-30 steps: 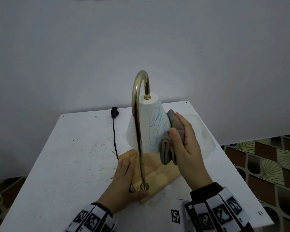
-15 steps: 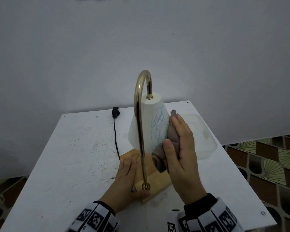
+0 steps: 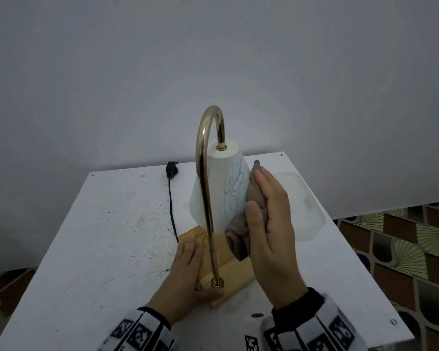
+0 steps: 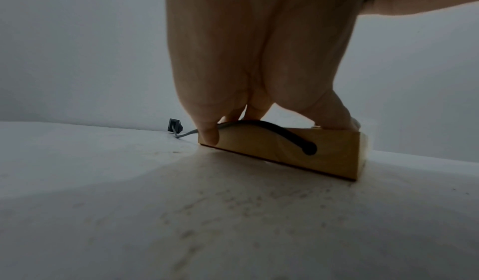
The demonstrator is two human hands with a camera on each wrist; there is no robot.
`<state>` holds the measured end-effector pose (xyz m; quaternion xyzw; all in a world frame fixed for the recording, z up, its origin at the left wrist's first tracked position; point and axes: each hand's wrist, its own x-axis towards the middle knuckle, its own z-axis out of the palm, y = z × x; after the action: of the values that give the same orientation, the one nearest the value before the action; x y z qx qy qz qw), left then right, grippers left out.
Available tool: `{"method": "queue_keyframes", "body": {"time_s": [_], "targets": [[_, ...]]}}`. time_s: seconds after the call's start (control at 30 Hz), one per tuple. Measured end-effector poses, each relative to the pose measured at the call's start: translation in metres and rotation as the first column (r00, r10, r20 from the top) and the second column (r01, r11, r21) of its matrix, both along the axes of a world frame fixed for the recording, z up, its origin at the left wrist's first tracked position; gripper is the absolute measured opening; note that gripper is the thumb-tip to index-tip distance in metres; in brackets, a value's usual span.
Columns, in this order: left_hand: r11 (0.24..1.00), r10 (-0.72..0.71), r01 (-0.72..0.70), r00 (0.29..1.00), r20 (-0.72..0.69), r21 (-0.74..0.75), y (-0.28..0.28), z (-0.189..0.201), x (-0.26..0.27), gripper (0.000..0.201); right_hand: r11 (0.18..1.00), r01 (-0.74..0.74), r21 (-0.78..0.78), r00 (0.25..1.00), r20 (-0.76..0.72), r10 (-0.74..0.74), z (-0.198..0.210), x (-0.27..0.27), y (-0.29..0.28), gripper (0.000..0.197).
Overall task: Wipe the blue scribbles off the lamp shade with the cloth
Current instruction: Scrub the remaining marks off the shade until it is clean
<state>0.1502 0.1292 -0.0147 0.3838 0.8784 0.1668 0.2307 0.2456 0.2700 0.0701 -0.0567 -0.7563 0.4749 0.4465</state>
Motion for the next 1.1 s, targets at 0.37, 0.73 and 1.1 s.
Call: {"method": "queue_keyframes", "body": {"time_s": [0.37,0.73,1.1], "targets": [[1.000,-0.005,0.005,1.000,0.019,-0.008,-0.001,-0.001,-0.001,0.152,0.990,0.040,-0.137,0.999,0.035,-0.035,-0.015,0.003,0.010,0.039],[1.000,-0.002,0.002,1.000,0.001,0.017,0.001,-0.009,-0.004,0.148,0.981,0.145,0.130,0.988,0.035,-0.150,-0.032,0.015,-0.011,0.042],[1.000,-0.012,0.012,0.999,-0.040,0.001,0.001,-0.017,-0.007,0.147,0.993,0.115,0.007,0.993,-0.028,-0.115,-0.001,0.001,-0.010,0.042]]}}
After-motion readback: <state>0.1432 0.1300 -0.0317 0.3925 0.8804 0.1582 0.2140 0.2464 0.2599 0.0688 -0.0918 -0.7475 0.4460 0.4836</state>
